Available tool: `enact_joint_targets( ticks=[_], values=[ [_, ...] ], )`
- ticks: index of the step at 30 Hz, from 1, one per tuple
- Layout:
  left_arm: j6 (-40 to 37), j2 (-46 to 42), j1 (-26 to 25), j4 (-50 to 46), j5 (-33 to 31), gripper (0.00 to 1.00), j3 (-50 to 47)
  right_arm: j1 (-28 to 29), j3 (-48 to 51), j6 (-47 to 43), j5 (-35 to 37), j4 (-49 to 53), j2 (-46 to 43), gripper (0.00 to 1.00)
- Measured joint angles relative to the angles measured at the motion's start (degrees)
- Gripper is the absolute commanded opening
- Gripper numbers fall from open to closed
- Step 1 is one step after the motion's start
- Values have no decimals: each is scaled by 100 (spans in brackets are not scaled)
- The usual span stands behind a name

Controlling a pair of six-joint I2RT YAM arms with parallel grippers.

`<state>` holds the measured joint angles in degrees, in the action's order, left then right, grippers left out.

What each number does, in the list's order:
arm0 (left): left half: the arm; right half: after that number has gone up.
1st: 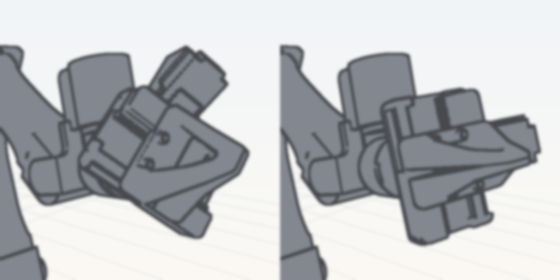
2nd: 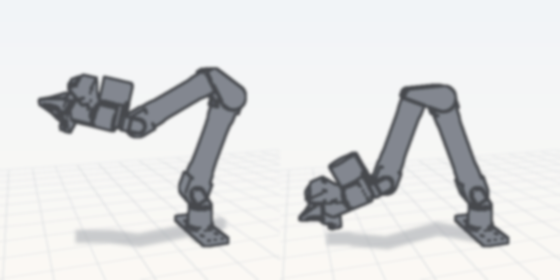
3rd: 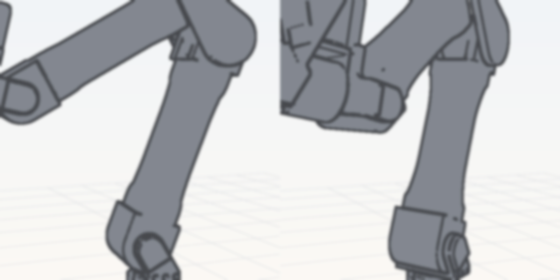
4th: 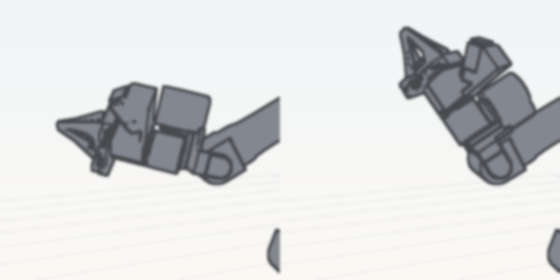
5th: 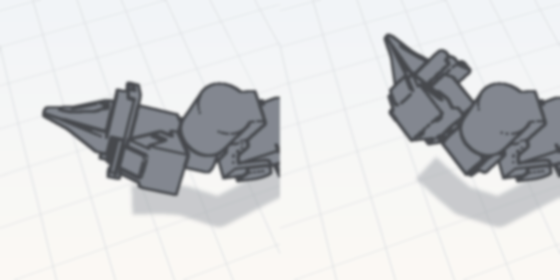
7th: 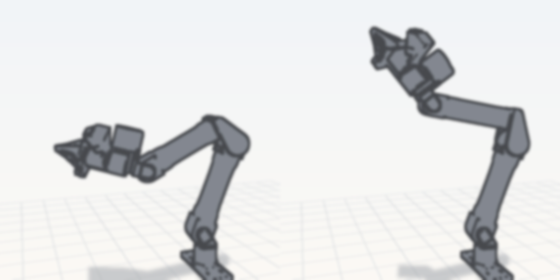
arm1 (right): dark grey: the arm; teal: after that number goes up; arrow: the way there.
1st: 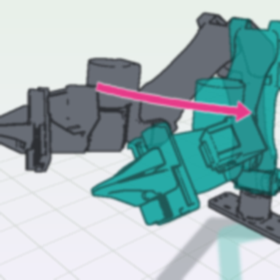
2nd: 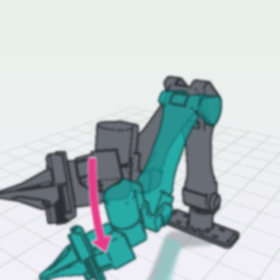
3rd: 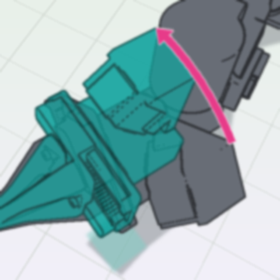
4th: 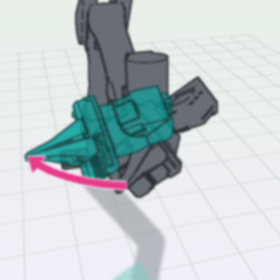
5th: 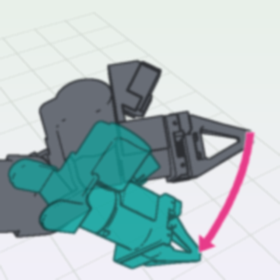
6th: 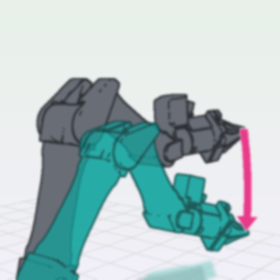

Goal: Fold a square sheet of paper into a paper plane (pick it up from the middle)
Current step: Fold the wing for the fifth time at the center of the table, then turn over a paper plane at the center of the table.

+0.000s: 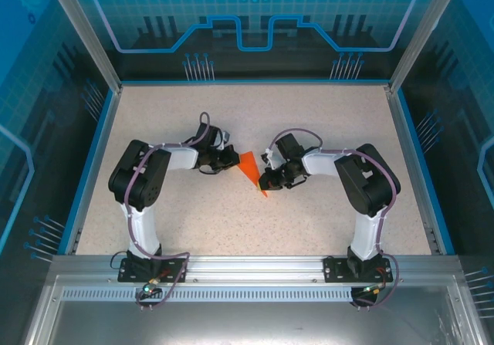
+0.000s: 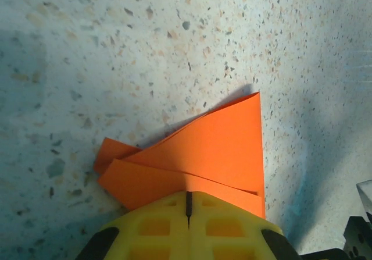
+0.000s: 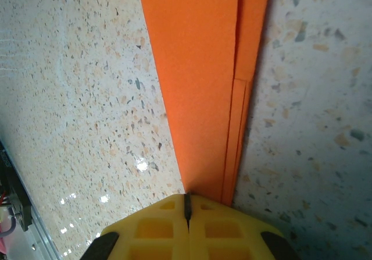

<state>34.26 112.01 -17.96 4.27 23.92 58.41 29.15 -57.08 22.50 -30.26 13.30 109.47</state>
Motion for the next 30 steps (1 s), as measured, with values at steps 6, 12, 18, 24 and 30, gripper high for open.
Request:
enact_joint_targets(
  ticks=[6,12,18,24,30],
  values=[
    [-101,57,199,-258,-52,4,214,0,24,17,4,-46,-20,0],
    [-262,57,780,-542,-588,17,435,11,9,17,37,-66,-83,3],
    [-339,-212,883,-960,-953,40,531,59,-52,138,273,260,-295,27],
    [-280,-894,531,-1808,-1567,72,706,42,-114,483,726,380,-1235,66],
    [37,-1209,-382,-2634,-2271,85,1058,-358,-26,686,1342,289,-2164,90]
  ],
)
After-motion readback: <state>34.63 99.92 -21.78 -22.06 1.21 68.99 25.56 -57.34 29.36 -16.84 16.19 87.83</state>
